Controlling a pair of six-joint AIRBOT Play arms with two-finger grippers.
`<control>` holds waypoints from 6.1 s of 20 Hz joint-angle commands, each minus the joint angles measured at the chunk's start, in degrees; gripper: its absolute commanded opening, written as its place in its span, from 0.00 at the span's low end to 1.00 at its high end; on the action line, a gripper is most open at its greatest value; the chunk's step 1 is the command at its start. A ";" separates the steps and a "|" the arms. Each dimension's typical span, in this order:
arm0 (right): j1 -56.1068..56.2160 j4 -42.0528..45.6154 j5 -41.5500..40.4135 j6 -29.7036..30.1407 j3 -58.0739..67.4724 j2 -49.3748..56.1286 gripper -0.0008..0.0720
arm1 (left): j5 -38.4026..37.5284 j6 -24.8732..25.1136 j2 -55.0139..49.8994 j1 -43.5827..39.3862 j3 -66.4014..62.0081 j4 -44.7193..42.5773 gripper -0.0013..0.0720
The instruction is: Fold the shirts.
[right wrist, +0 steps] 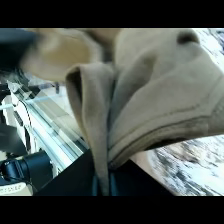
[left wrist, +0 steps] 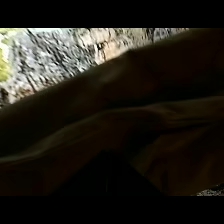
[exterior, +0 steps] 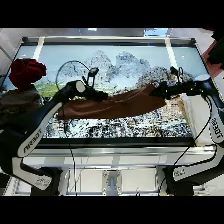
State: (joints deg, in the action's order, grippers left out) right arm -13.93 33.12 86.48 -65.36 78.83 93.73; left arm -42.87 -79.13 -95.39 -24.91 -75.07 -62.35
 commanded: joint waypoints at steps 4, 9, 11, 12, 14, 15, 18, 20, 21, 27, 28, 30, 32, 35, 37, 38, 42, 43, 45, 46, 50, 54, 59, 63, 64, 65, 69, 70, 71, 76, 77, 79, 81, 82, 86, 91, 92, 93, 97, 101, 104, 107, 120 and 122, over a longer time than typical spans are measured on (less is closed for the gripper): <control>9.25 1.36 2.36 -8.66 9.53 -3.06 0.05 | 3.67 -1.51 -7.19 -5.40 0.02 0.90 0.03; 17.11 3.41 -0.72 -13.55 13.53 -3.04 0.05 | 0.09 -1.70 -6.88 -3.17 -6.03 -2.73 0.03; 19.39 5.11 -1.57 -15.72 14.95 -3.04 0.05 | -4.02 -1.70 -4.24 -0.13 -11.76 -5.62 0.03; 20.63 6.47 -2.67 -16.87 15.87 -3.04 0.05 | -6.10 -1.70 -2.23 1.68 -14.34 -7.45 0.03; 23.56 9.40 -7.06 -20.09 17.22 -3.02 0.04 | -9.22 -1.70 2.64 5.57 -17.53 -10.82 0.03; 25.29 10.84 -10.12 -21.59 17.53 -3.02 0.04 | -10.19 -1.70 5.29 7.30 -18.25 -12.61 0.03; 32.83 16.87 -21.55 -27.32 17.53 -1.84 0.04 | -12.13 -1.70 13.16 12.20 -18.51 -16.59 0.03; 38.88 18.40 -29.29 -30.14 17.53 1.22 0.04 | -13.94 -1.68 16.57 14.36 -18.49 -17.05 0.03; 41.90 17.92 -33.24 -31.28 17.53 3.21 0.04 | -15.28 -1.68 17.57 15.02 -18.49 -17.46 0.03; 55.98 2.84 -56.83 -27.54 21.94 15.65 0.16 | -21.92 -1.66 18.03 15.30 -17.77 -20.20 0.03; 57.05 -0.76 -60.92 -25.94 22.10 16.15 0.55 | -22.10 -1.66 18.03 15.30 -17.77 -20.22 0.03; 57.46 -4.11 -62.90 -24.11 22.12 15.65 0.75 | -22.08 -1.64 18.03 15.30 -17.77 -20.46 0.03; 55.65 -3.17 -60.08 -20.96 22.10 14.64 0.75 | -22.16 -1.66 18.03 15.30 -17.77 -21.20 0.03; 50.07 2.80 -51.69 -19.82 22.10 13.29 0.75 | -22.18 -1.68 18.01 15.30 -17.77 -22.05 0.03; 44.92 13.64 -43.76 -22.32 22.08 13.09 0.75 | -22.18 -1.70 18.01 15.30 -17.77 -22.08 0.03; 42.60 19.61 -39.85 -25.97 22.05 13.09 0.75 | -22.16 -1.70 18.01 15.30 -17.77 -22.08 0.03; 35.15 34.27 -23.08 -38.16 21.92 14.53 0.75 | -20.55 -1.68 18.01 15.30 -17.77 -22.08 0.03; 33.97 32.54 -20.15 -37.81 21.92 15.61 0.75 | -20.00 -1.70 18.01 15.30 -17.77 -22.08 0.03; 32.13 25.00 -16.39 -33.29 21.92 18.21 0.75 | -19.85 -1.68 18.01 15.30 -17.77 -22.10 0.03; 31.76 20.72 -16.09 -30.88 21.92 19.54 0.75 | -19.93 -1.68 18.01 15.30 -17.77 -22.10 0.03; 31.52 12.13 -17.81 -27.30 21.94 23.69 0.75 | -19.96 -1.66 18.01 15.30 -17.77 -22.12 0.03; 31.91 2.58 -17.35 -23.54 21.94 26.97 0.75 | -19.96 -1.66 18.01 15.30 -17.77 -22.12 0.03; 35.74 0.52 -17.70 -22.73 21.94 29.09 0.75 | -20.02 -1.68 18.01 15.30 -17.77 -22.12 0.03; 37.90 -7.63 -17.84 -16.65 21.97 29.11 0.36 | -20.06 -1.68 18.01 15.30 -17.77 -22.12 0.03; 37.94 -9.73 -17.90 -15.10 21.97 29.11 0.06 | -20.11 -1.68 18.01 15.30 -17.77 -22.12 0.03; 37.79 -11.56 -17.86 -13.88 21.97 29.11 0.05 | -20.31 -1.66 18.01 15.30 -17.77 -22.14 0.03; 33.77 -17.88 -18.69 -9.18 21.99 27.04 0.05 | -22.60 -1.66 18.01 15.30 -17.77 -25.16 0.03; 32.00 -16.94 -18.78 -9.16 21.99 25.79 0.05 | -22.69 -1.70 18.01 15.30 -17.77 -26.34 0.03; 29.99 -15.63 -18.43 -9.09 21.99 24.33 0.05 | -22.69 -1.68 18.01 15.30 -17.77 -26.99 0.03; 16.87 -4.15 -16.92 -10.05 21.97 14.43 0.05 | -22.58 -1.70 18.01 15.30 -17.77 -27.19 0.03; 13.46 -3.69 -16.39 -10.29 21.97 12.50 0.05 | -22.58 -1.73 18.01 15.30 -17.77 -27.19 0.03; 6.54 -3.50 -15.08 -10.32 21.97 9.18 0.05 | -22.60 -2.14 18.01 15.28 -17.77 -27.17 0.03; -0.94 -2.99 -12.94 -10.62 21.97 6.23 0.05 | -22.62 -2.12 18.01 15.28 -17.77 -27.17 0.03; -4.52 -2.16 -11.76 -11.50 21.97 5.01 0.05 | -22.62 -2.14 18.01 15.28 -17.77 -27.12 0.03; -19.02 3.52 -3.17 -11.67 21.97 0.37 0.05 | -22.64 -2.12 18.01 15.26 -17.77 -24.72 0.03; -33.75 15.37 8.70 -13.07 21.94 -4.92 0.05 | -23.02 -2.12 18.01 15.23 -17.77 -17.99 0.03; -36.50 17.66 10.56 -13.07 21.94 -6.05 0.05 | -23.08 -2.12 18.01 15.21 -17.77 -16.87 0.03; -39.01 19.34 11.47 -13.07 21.97 -7.17 0.05 | -23.08 -2.10 18.01 15.21 -17.77 -16.24 0.03; -49.59 23.39 14.91 -13.05 21.94 -11.50 0.05 | -24.44 -2.10 18.01 15.19 -17.77 -15.41 0.03; -52.92 37.03 16.92 -15.08 21.07 -12.48 0.05 | -25.83 -2.10 18.01 15.19 -17.77 -14.88 0.03; -50.40 37.75 16.37 -15.43 15.52 -12.48 0.12 | -25.86 -2.01 18.01 15.17 -17.77 -11.87 0.03; -46.64 38.99 17.38 -15.87 10.56 -12.48 0.50 | -26.01 -1.81 18.01 15.17 -17.77 -11.19 0.03; -26.97 3.87 15.43 -11.06 17.00 -13.70 0.47 | -26.60 -2.14 18.01 15.17 -17.77 -6.08 0.03; -16.81 7.96 11.21 -9.25 15.98 -13.73 0.47 | -27.50 -2.10 18.01 15.17 -17.77 -3.98 0.03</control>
State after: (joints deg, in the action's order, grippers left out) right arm -41.56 43.62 101.89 -79.13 95.26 80.14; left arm -69.45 -81.03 -77.43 -9.72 -92.86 -69.65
